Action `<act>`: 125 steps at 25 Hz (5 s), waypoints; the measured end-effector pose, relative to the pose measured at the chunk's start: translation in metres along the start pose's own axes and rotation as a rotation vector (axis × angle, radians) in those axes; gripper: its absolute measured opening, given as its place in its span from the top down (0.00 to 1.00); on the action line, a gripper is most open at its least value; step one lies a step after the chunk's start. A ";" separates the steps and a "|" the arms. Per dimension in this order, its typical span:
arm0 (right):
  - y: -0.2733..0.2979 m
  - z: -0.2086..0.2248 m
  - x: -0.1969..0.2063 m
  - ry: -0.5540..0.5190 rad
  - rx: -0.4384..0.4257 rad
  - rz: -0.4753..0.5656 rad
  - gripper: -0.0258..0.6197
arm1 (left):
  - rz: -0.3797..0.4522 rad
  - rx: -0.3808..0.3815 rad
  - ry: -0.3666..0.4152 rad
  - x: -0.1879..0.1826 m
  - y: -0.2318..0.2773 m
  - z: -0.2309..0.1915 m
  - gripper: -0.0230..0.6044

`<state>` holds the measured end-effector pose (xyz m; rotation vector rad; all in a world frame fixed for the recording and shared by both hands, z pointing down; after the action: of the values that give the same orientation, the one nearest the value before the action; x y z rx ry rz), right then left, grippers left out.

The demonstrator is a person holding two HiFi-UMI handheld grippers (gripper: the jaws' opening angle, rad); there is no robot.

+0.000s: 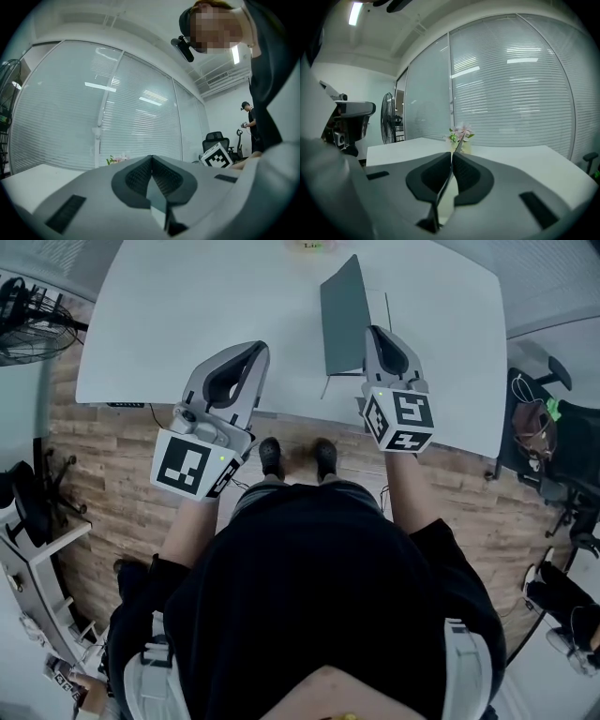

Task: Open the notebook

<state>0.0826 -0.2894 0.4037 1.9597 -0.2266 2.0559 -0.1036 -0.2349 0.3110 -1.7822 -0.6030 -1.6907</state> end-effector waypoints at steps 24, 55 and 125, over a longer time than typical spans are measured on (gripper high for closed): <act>0.042 -0.104 -0.010 0.030 -0.100 0.037 0.91 | 0.005 0.012 -0.016 -0.002 -0.044 -0.067 0.95; 0.064 -0.169 0.069 -0.103 -0.210 -0.086 0.84 | -0.070 0.056 -0.012 0.018 -0.054 -0.061 0.94; -0.009 -0.075 -0.102 -0.093 -0.182 0.198 0.78 | 0.037 0.137 0.012 -0.014 0.034 -0.009 0.95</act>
<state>0.0179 -0.2681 0.2969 1.9899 -0.6287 1.9805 -0.0878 -0.2649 0.2927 -1.6761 -0.6602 -1.5946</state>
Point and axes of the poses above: the fingertips, and each gripper's own axes: y forward along the fingers, z to its right, x out of its underside, the point moved 2 cm from there along -y, backward along the fingers, and after that the axes turned 6 degrees about z, right-handed, at the moved point
